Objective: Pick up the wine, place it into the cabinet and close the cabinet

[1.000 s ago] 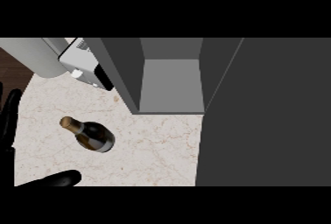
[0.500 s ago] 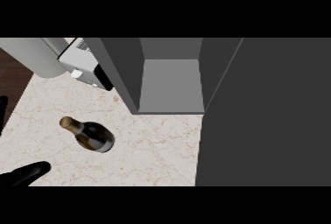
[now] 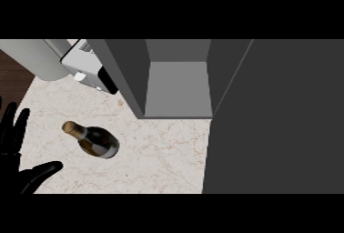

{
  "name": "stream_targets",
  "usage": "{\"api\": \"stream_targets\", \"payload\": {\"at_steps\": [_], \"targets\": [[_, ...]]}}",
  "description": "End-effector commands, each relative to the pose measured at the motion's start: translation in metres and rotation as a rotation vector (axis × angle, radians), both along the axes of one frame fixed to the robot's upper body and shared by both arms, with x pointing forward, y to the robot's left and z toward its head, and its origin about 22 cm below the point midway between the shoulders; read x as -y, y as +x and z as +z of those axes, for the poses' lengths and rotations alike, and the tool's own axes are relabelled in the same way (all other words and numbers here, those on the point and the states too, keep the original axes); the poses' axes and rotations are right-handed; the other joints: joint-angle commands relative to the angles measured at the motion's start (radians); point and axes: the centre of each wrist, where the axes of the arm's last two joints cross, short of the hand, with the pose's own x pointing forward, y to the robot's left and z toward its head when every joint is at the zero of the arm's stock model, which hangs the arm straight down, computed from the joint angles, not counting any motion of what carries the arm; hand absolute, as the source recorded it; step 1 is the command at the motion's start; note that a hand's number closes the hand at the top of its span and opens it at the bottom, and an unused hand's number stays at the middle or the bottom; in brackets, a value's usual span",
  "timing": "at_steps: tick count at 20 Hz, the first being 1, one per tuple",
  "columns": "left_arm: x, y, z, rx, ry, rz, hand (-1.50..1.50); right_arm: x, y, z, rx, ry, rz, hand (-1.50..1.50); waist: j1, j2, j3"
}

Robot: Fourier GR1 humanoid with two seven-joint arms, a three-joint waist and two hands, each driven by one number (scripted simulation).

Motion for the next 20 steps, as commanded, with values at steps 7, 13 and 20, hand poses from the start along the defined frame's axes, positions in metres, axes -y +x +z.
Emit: {"api": "stream_targets", "payload": {"at_steps": [7,13,20], "targets": [[-0.003,0.009,-0.068,-0.032,-0.002,0.017,-1.50,0.018,-0.027,0.021,0.054,0.009,0.028,-1.50,-0.002,0.001,0.001],[-0.010,0.010,-0.079,-0.027,0.020,0.063,-1.50,0.008,-0.035,0.010,0.034,0.041,0.021,-1.50,-0.001,0.000,0.001],[-0.033,0.017,-0.116,-0.042,-0.009,0.054,-1.50,0.009,-0.010,0.005,0.051,0.027,0.019,-1.50,0.001,0.001,0.001]]}}
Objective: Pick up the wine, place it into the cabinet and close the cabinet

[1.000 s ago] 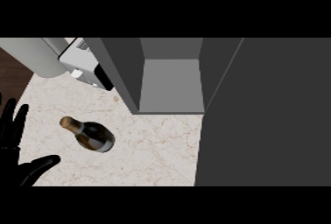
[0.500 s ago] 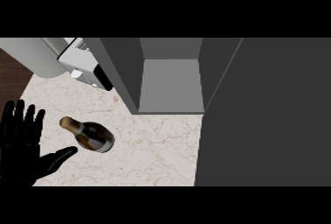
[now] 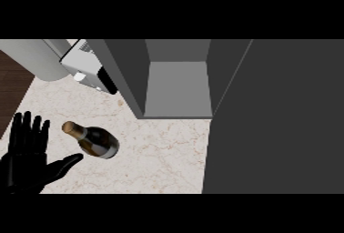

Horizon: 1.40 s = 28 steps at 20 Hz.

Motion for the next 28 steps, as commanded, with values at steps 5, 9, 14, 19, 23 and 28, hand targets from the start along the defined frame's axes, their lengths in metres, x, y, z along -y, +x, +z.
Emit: {"api": "stream_targets", "payload": {"at_steps": [5,9,14,19,23,28], "targets": [[-0.007,0.003,-0.038,-0.018,-0.003,-0.023,-1.50,-0.001,-0.035,0.023,0.029,0.056,0.084,-1.50,-0.001,0.000,0.000],[-0.002,0.004,-0.035,-0.020,-0.007,-0.049,-1.50,-0.003,-0.007,0.016,0.047,0.051,0.045,-1.50,0.005,0.001,0.000],[-0.009,0.011,-0.066,-0.005,-0.046,-0.069,-1.50,0.009,-0.022,0.015,0.025,0.048,0.064,-1.50,-0.002,0.001,0.000],[-0.006,0.022,-0.078,-0.015,-0.028,-0.053,-1.50,-0.004,-0.022,0.010,0.043,0.063,0.061,-1.50,-0.003,0.001,0.000],[-0.005,0.012,-0.094,-0.032,-0.020,-0.072,-1.50,-0.003,-0.025,0.021,0.041,0.038,0.071,-1.50,-0.001,0.000,0.000],[0.020,0.023,-0.094,-0.016,-0.020,-0.062,-1.50,-0.001,-0.015,0.020,0.054,0.055,0.060,-1.50,0.000,0.001,0.000]]}}
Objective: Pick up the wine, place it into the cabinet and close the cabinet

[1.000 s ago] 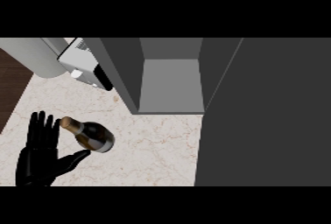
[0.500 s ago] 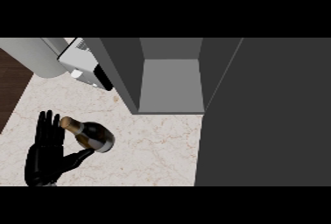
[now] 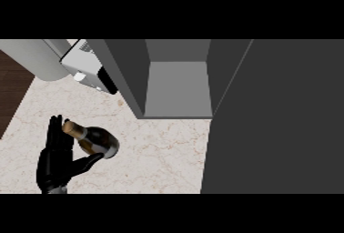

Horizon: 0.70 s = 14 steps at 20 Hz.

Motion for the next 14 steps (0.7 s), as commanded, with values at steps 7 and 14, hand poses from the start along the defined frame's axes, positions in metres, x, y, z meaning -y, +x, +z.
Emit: {"api": "stream_targets", "payload": {"at_steps": [7,14], "targets": [[0.007,0.000,-0.027,-0.019,-0.014,0.006,-1.50,0.015,-0.041,0.017,0.039,0.023,0.053,-1.50,-0.005,-0.001,0.000],[0.022,0.012,-0.045,-0.006,-0.042,-0.019,-1.50,0.015,-0.031,0.003,0.043,0.013,0.024,-1.50,-0.005,0.001,0.000]]}}
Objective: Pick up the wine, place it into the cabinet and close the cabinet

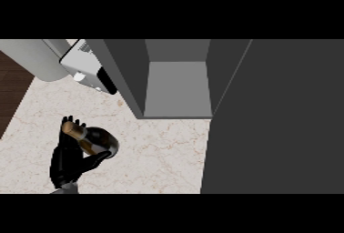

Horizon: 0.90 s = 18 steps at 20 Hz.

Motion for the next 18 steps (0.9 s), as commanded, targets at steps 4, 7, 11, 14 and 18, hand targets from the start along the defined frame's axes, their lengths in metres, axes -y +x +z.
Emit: {"api": "stream_targets", "payload": {"at_steps": [4,7,11,14,18], "targets": [[0.006,0.007,0.002,0.032,-0.015,0.027,-1.50,0.012,-0.011,-0.004,0.065,0.042,0.041,-1.50,0.004,0.000,0.001],[0.019,0.003,-0.025,0.047,-0.049,0.003,-1.50,0.005,-0.024,0.010,0.048,0.017,0.036,-1.50,0.000,0.001,0.000],[0.000,0.002,-0.026,0.078,-0.096,-0.059,1.50,0.002,-0.029,0.008,0.037,0.033,0.053,-1.50,0.000,0.000,0.000],[0.016,0.009,-0.019,0.108,-0.066,-0.152,1.50,0.004,-0.030,0.008,0.052,0.048,0.037,-1.50,-0.001,-0.001,0.000],[0.012,0.000,-0.030,0.089,-0.003,-0.177,1.50,0.008,-0.016,0.010,0.043,0.039,0.043,-1.50,0.002,0.000,0.000]]}}
